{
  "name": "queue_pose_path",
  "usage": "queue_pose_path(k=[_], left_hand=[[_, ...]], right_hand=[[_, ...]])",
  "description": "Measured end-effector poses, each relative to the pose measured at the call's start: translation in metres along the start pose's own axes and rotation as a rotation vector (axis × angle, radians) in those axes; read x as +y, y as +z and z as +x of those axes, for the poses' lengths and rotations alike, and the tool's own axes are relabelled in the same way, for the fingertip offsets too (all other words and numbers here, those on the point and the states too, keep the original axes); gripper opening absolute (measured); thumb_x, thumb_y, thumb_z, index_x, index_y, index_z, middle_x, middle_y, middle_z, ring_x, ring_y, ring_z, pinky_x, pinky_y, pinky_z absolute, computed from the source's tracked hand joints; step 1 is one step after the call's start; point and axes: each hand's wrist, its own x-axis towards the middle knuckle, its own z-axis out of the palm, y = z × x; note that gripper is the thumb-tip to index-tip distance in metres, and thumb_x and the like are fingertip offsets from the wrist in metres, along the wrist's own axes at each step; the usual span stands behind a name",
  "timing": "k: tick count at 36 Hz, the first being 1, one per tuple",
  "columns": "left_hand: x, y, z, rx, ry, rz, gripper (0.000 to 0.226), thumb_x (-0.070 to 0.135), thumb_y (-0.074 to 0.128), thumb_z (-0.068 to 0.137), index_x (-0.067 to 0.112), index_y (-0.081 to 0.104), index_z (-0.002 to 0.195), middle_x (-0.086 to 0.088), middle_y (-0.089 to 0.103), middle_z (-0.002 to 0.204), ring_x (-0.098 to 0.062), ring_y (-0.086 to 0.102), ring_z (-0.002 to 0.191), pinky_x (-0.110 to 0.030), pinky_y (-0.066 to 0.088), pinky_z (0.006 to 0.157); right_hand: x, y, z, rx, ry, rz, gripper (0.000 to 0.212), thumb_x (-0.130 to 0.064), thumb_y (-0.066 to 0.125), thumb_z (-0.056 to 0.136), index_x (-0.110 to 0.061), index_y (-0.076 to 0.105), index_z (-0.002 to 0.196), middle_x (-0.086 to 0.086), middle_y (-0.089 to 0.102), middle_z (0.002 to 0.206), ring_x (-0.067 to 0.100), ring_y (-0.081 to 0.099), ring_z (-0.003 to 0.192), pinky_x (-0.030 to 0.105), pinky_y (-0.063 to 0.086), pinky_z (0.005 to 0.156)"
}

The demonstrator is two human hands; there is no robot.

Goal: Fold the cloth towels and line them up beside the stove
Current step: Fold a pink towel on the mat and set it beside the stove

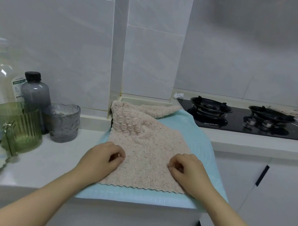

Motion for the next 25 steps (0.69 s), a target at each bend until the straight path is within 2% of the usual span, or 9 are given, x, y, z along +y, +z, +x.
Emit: queue_pose_path(k=[3,5,7,10,12,16,20,23,25], left_hand=[[0.001,-0.006,-0.01,-0.116,0.068,-0.095,0.01,0.037,0.063,0.081,0.043,0.055,0.077,0.018,0.06,0.088,0.002,0.051,0.086,-0.011,0.037,0.074],[-0.003,-0.012,-0.017,-0.164,0.076,-0.161,0.016,0.058,0.059,0.066,0.045,0.055,0.075,0.021,0.062,0.088,0.006,0.051,0.093,-0.007,0.038,0.078],[-0.005,-0.018,-0.023,-0.212,0.095,-0.192,0.027,0.066,0.057,0.057,0.05,0.059,0.077,0.027,0.059,0.101,0.01,0.049,0.101,-0.005,0.037,0.084],[-0.005,-0.023,-0.031,-0.268,0.138,-0.199,0.041,0.07,0.062,0.051,0.071,0.049,0.089,0.041,0.042,0.116,0.012,0.046,0.109,-0.003,0.036,0.09],[-0.004,-0.024,-0.034,-0.261,0.135,-0.215,0.044,0.078,0.063,0.047,0.071,0.05,0.088,0.04,0.045,0.115,0.011,0.049,0.108,-0.004,0.038,0.089],[-0.001,-0.026,-0.038,-0.166,0.104,-0.219,0.026,0.064,0.059,0.054,0.07,0.054,0.079,0.042,0.05,0.107,0.011,0.053,0.102,-0.002,0.04,0.084],[0.001,-0.027,-0.043,-0.143,0.059,-0.168,0.015,0.064,0.05,0.058,0.069,0.054,0.072,0.045,0.057,0.089,0.018,0.053,0.095,-0.001,0.04,0.081],[0.003,-0.024,-0.045,-0.087,0.017,-0.09,0.011,0.046,0.063,0.079,0.044,0.056,0.07,0.016,0.068,0.082,-0.002,0.061,0.08,-0.011,0.042,0.071],[0.006,-0.021,-0.045,-0.042,-0.013,-0.038,0.014,0.029,0.06,0.089,0.033,0.051,0.079,0.007,0.066,0.08,-0.003,0.055,0.068,-0.011,0.038,0.063]], right_hand=[[0.0,-0.005,-0.01,-0.085,-0.018,0.095,0.022,-0.029,0.061,0.085,-0.045,0.049,0.076,-0.011,0.059,0.092,0.011,0.047,0.095,0.022,0.037,0.085],[0.001,-0.009,-0.017,-0.158,-0.023,0.108,0.021,-0.045,0.067,0.076,-0.05,0.049,0.083,-0.021,0.053,0.098,0.005,0.043,0.102,0.02,0.033,0.091],[0.002,-0.011,-0.023,-0.222,-0.039,0.088,0.04,-0.068,0.061,0.058,-0.056,0.045,0.092,-0.03,0.045,0.105,-0.001,0.037,0.108,0.018,0.028,0.095],[0.004,-0.012,-0.028,-0.24,-0.074,0.019,0.066,-0.077,0.046,0.047,-0.053,0.05,0.108,-0.027,0.041,0.111,-0.002,0.032,0.11,0.017,0.025,0.098],[0.003,-0.01,-0.031,-0.223,-0.084,-0.002,0.072,-0.077,0.045,0.049,-0.048,0.053,0.114,-0.026,0.04,0.113,-0.002,0.031,0.11,0.019,0.025,0.1],[0.001,-0.011,-0.038,-0.191,-0.084,0.014,0.051,-0.06,0.064,0.071,-0.043,0.056,0.118,-0.027,0.04,0.116,-0.003,0.031,0.113,0.022,0.026,0.104],[0.001,-0.011,-0.043,-0.172,-0.081,0.003,0.037,-0.045,0.061,0.084,-0.038,0.058,0.12,-0.024,0.044,0.12,-0.001,0.033,0.115,0.023,0.027,0.106],[0.001,-0.01,-0.044,-0.127,-0.066,0.043,0.03,-0.041,0.059,0.087,-0.031,0.063,0.114,-0.026,0.048,0.11,0.0,0.039,0.109,0.022,0.032,0.102],[0.001,-0.009,-0.043,-0.081,-0.072,0.067,0.024,-0.037,0.059,0.088,-0.024,0.067,0.107,-0.023,0.055,0.099,0.003,0.047,0.1,0.019,0.036,0.091]])
